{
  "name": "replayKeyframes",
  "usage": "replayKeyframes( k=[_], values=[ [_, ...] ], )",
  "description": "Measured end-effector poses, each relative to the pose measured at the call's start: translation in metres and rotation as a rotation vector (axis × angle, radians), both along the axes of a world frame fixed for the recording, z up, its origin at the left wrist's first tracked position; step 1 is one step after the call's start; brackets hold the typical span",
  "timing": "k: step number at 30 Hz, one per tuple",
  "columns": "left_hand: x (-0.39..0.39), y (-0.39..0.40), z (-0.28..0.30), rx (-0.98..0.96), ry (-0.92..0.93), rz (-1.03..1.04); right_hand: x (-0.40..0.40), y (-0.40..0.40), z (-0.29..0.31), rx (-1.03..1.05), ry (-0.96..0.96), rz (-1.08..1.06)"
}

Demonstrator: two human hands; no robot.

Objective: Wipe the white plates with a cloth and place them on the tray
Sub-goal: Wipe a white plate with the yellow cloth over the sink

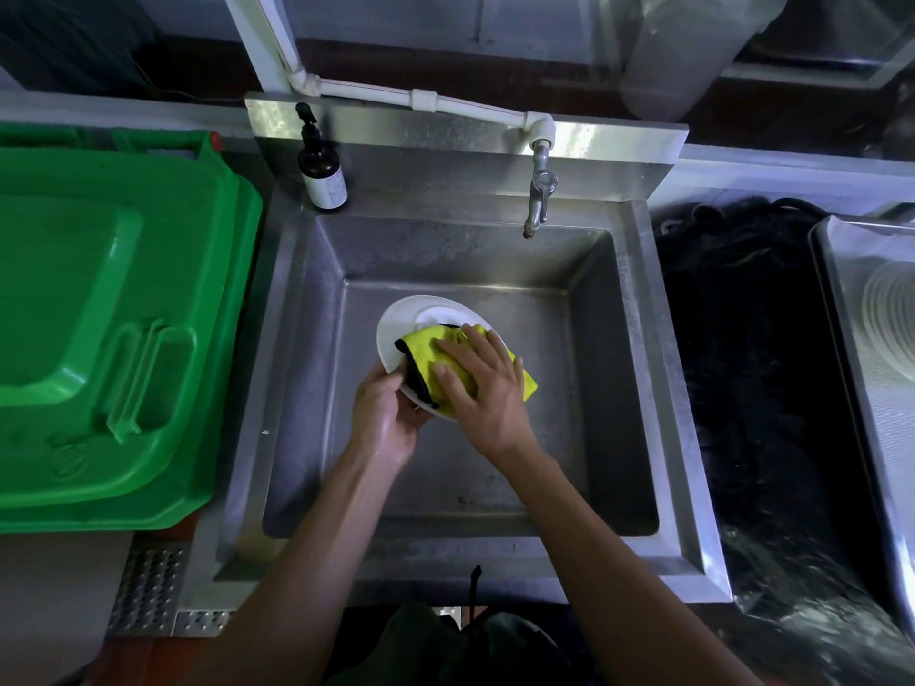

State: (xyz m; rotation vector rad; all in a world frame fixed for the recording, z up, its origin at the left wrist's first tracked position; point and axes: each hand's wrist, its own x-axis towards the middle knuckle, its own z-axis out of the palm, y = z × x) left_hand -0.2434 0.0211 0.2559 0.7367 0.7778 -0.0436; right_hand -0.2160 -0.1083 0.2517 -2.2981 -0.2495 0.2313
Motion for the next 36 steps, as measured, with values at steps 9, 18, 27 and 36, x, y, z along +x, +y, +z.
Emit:
replayKeyframes(
  k=[9,18,27,36],
  values=[
    [-0.004,-0.001,-0.002,0.012,-0.029,-0.038,-0.013,0.001,-0.004,-0.059,-0.013,-0.085],
    [-0.006,0.004,-0.002,-0.045,-0.062,-0.05,-0.016,-0.009,-0.011,-0.004,0.083,-0.127],
    [0.001,0.021,0.004,-0.086,-0.175,-0.082,-0.011,-0.016,-0.019,0.134,0.21,-0.179],
    [-0.005,0.03,-0.002,-0.004,-0.204,-0.316,0.045,-0.032,-0.011,0.099,0.196,-0.254]
  ],
)
